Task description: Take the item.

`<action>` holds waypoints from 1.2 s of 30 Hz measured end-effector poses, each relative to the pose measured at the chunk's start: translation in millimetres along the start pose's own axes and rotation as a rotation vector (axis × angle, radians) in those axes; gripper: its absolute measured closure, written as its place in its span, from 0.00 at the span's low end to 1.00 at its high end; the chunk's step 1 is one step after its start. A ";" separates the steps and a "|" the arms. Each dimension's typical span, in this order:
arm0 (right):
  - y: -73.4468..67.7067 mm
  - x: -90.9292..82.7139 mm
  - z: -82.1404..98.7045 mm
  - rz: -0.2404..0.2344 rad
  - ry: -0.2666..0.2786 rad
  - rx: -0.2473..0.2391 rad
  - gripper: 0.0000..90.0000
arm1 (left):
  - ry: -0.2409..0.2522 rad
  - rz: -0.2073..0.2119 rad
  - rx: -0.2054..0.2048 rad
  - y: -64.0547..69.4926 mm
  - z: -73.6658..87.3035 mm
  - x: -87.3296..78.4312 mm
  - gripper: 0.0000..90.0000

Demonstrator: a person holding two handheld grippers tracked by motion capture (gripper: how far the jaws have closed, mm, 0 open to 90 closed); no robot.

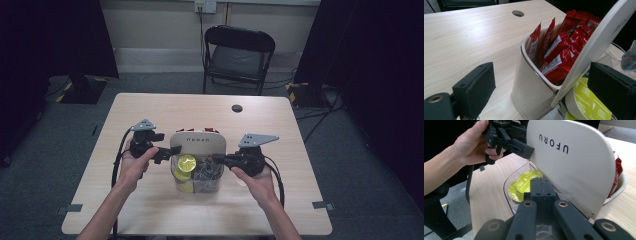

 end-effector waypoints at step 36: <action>10.2 -36.8 -23.4 0.035 0.097 0.003 1.00 | -0.008 0.002 0.002 -0.5 1.1 0.2 0.08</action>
Point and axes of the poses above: each handheld gripper's, and its own axes: x roughly forward along the jaws, z roughly out of its underside, y roughly to its right, the point moved 7 cm from there along x, roughly forward along the jaws, and after that the axes turned 11 degrees about y, right-handed, at the moved point
